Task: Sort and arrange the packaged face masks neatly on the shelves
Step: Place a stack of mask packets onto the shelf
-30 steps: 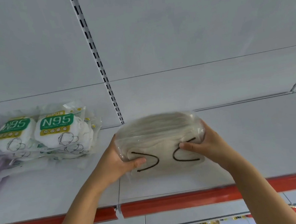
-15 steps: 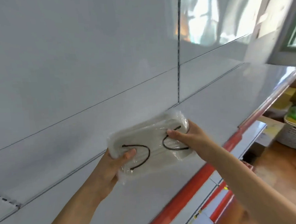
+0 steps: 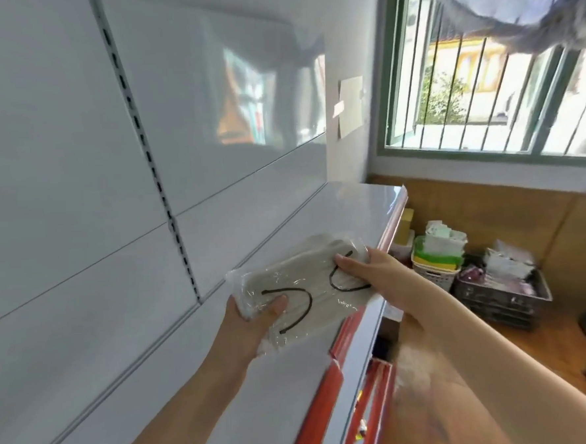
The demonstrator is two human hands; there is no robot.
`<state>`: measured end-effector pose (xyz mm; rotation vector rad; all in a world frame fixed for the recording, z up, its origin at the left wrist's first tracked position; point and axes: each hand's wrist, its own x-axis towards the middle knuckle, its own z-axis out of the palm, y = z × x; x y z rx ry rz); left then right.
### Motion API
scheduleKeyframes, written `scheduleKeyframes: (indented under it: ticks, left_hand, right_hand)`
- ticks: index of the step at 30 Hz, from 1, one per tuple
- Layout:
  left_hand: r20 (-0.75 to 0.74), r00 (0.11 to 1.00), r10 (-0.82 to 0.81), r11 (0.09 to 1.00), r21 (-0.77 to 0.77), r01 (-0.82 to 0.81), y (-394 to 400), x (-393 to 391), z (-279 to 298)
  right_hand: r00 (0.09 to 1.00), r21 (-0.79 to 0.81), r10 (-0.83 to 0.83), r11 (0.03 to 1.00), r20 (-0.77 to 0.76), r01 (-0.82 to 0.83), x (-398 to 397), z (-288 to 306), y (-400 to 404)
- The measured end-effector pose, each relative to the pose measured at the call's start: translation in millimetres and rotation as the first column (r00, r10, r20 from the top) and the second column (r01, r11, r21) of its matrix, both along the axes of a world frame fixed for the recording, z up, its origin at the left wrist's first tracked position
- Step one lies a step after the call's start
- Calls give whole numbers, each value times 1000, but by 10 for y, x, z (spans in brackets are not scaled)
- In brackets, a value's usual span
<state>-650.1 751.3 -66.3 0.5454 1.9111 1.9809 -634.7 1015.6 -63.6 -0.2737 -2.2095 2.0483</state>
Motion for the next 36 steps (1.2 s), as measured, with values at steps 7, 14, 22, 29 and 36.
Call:
scheduleKeyframes:
  ticks: [7,14,22,29,36]
  left_hand:
    - [-81,988,131,982,-128,-140,1712,-1529,-283]
    - [-57,903,426,882,-195,-429,3162,-3006,-302]
    - [-64,783,619,748,-257,-612,3762,-3506,-495]
    - [-187,796,576,750,-268,-605,3833,-3683,-662]
    - [3,740,672,728,-185,-660,4078,-3584,-533]
  right_hand:
    - [989,98,144,985,-36,-140,-1713,-29,1731]
    - [970,82,240,968,-27,-237,-3484,71,3063]
    - [969,192,188,957,161,-218,-4526,-363,3326]
    - [994,283,101,953,38,-108,-4522,-364,3220]
    - [987,145,113,981,119,-129,-4718,-330,3197]
